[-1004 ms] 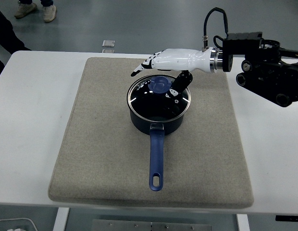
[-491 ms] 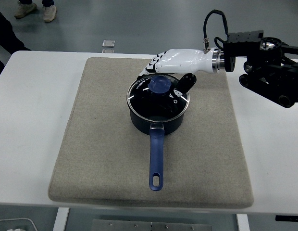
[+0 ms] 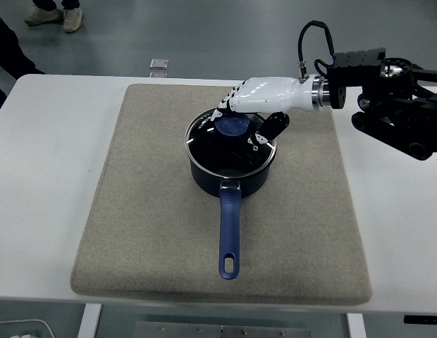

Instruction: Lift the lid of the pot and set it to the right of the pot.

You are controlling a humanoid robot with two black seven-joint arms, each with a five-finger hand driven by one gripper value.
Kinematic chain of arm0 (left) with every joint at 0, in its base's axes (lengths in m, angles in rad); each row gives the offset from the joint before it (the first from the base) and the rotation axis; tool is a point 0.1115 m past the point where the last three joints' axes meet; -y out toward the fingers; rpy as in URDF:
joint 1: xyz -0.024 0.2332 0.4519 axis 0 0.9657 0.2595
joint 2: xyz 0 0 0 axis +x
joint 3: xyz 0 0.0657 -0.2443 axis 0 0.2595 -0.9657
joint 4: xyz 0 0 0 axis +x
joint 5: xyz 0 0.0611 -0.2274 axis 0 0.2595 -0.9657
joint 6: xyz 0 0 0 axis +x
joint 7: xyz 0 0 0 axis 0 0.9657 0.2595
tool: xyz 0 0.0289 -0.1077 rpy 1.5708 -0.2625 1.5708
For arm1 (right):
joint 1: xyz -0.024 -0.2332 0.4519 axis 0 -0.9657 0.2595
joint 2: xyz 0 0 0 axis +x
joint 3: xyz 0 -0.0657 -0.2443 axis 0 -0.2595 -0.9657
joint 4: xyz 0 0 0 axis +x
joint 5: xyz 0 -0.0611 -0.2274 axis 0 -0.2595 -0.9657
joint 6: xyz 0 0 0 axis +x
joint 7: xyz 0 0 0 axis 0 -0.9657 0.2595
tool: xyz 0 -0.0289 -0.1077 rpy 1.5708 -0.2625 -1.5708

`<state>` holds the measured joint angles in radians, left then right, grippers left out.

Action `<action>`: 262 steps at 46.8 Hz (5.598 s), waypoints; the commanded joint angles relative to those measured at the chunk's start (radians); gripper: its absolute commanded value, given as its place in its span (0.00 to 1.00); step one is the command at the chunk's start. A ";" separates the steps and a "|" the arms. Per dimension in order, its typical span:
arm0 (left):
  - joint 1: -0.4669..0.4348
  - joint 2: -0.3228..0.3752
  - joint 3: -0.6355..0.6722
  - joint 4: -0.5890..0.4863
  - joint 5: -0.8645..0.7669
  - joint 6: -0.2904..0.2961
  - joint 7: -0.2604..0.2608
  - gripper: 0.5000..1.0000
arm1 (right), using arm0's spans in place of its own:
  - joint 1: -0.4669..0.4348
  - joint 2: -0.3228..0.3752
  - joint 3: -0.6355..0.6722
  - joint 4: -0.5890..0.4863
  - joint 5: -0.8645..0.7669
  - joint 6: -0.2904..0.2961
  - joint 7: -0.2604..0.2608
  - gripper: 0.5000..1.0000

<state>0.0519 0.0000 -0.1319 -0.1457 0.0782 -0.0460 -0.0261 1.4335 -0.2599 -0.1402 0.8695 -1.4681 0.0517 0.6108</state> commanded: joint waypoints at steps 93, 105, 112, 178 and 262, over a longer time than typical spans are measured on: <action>0.000 0.000 0.000 0.000 0.000 0.000 0.000 1.00 | 0.065 0.005 -0.047 -0.263 -0.006 0.059 0.000 0.00; 0.000 0.000 0.000 0.000 0.000 0.000 0.000 1.00 | 0.056 -0.002 -0.104 -0.311 -0.003 0.053 0.000 0.00; 0.000 0.000 0.000 0.000 0.000 0.000 0.000 1.00 | 0.047 -0.004 -0.105 -0.325 -0.005 0.053 0.000 0.00; -0.001 0.000 0.000 0.000 0.000 0.000 0.000 1.00 | 0.011 -0.094 -0.265 -0.368 0.009 0.060 0.000 0.00; -0.001 0.000 0.000 0.000 0.000 0.000 0.000 1.00 | -0.039 -0.193 -0.262 -0.138 0.103 0.037 0.000 0.00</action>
<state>0.0510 0.0000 -0.1319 -0.1457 0.0782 -0.0460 -0.0261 1.3962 -0.4525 -0.4018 0.7318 -1.3660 0.0917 0.6111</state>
